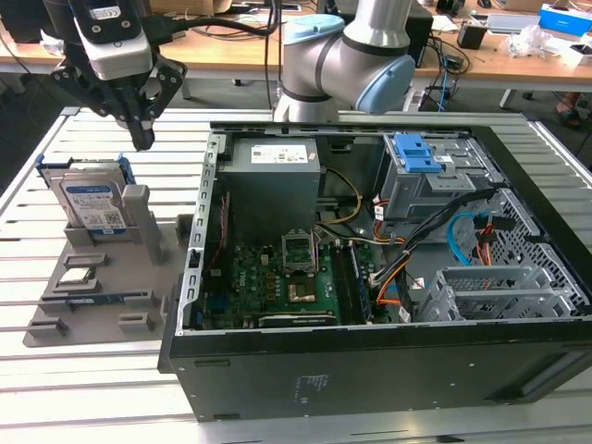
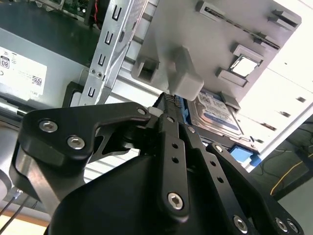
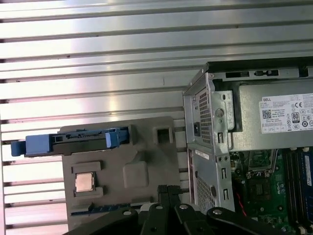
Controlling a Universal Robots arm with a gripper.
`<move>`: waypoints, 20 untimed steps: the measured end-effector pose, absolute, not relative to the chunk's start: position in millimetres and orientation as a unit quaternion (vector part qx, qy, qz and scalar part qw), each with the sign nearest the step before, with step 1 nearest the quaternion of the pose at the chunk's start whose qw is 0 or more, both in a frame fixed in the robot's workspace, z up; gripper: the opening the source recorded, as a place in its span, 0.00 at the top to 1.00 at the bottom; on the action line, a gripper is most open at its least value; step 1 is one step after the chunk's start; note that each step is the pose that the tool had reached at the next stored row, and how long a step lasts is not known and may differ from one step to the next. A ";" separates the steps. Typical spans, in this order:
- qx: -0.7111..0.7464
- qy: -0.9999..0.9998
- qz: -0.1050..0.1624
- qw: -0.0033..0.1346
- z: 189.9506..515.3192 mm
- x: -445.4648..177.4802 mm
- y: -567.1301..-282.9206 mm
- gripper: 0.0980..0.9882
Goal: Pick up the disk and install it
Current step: 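Reach for the disk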
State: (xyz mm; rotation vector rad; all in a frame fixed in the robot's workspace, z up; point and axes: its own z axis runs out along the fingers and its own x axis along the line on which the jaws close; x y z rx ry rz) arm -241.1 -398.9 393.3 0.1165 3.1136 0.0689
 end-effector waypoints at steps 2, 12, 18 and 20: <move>0.037 0.999 0.022 0.012 393.3 -243.3 -398.8 0.99; 0.037 0.999 0.022 0.012 393.3 -256.0 -398.8 0.99; 0.037 0.999 0.022 0.013 393.3 -267.1 -398.9 0.99; 0.037 0.999 0.022 0.013 393.3 -269.9 -398.9 0.99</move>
